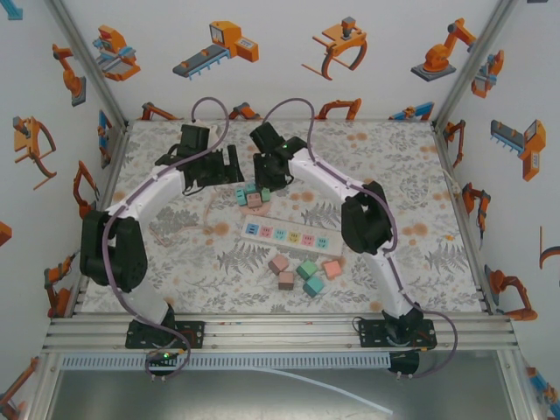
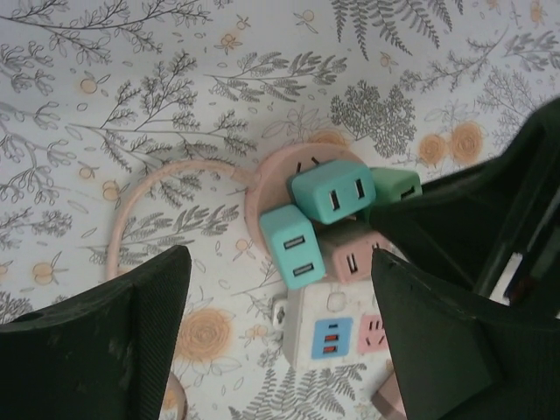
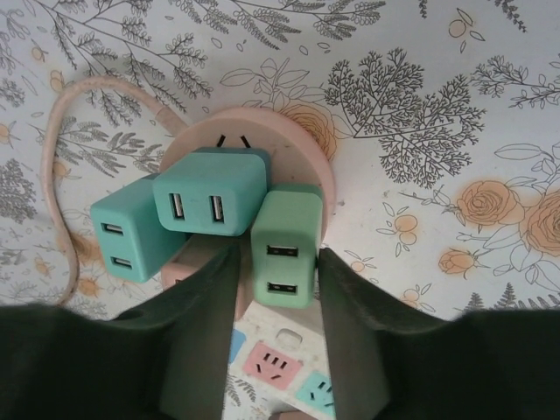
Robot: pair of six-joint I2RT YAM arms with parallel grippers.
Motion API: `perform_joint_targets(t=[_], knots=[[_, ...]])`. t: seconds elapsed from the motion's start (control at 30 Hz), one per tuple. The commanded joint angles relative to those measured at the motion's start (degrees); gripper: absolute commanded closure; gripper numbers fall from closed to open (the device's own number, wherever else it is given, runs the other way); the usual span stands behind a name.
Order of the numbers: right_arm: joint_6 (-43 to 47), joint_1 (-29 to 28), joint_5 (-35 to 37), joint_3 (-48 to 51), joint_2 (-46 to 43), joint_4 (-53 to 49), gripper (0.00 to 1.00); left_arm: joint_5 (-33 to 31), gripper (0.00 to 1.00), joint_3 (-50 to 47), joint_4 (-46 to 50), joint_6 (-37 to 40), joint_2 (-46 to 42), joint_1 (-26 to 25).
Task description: Pull the plug off the socket
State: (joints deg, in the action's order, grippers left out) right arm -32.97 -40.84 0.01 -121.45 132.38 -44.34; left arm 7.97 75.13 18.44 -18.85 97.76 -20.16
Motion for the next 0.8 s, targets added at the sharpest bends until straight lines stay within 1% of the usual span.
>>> perform_joint_targets(t=[0.0,0.17,0.23,0.27,0.33,0.43,0.5,0.57,0.63,0.77], knots=[[-0.39,-0.29,-0.24,0.61,0.56,-0.16,0.65,-1.86,0.23,3.09,-2.11,-2.3,3.18,-0.58],[0.12,-0.38,0.08,0.75,0.28,0.48,0.69,-3.27,0.23,5.08,-2.2,-2.97,7.63,-0.93],[0.66,-0.38,0.16,0.86,0.03,0.68,0.73,-3.81,0.23,6.08,-1.45,-3.85,9.23,-0.93],[0.77,-0.38,0.16,0.94,-0.01,0.72,0.73,-3.72,0.24,6.44,-1.22,-3.98,9.78,-1.01],[0.89,-0.38,0.3,0.94,-0.25,0.68,0.74,-1.53,0.25,6.6,-1.43,-3.22,10.43,-1.32],[1.13,-0.38,0.78,1.03,-0.49,1.01,0.75,2.89,0.26,5.96,-1.29,-0.14,10.53,-1.94],[1.22,-0.38,0.82,0.95,-0.63,1.23,0.76,3.54,0.26,5.57,0.24,1.08,10.73,-2.18],[1.11,-0.38,0.54,0.93,-0.8,1.57,0.78,2.61,0.28,5.01,1.86,1.27,11.18,-2.34],[0.99,-0.38,-0.01,0.95,-0.98,2.21,0.81,0.77,0.3,4.09,2.26,0.83,11.57,-2.36],[0.83,-0.38,-0.11,0.56,-1.22,2.66,0.82,-2.66,0.35,3.78,2.41,-0.7,12.1,-2.36]])
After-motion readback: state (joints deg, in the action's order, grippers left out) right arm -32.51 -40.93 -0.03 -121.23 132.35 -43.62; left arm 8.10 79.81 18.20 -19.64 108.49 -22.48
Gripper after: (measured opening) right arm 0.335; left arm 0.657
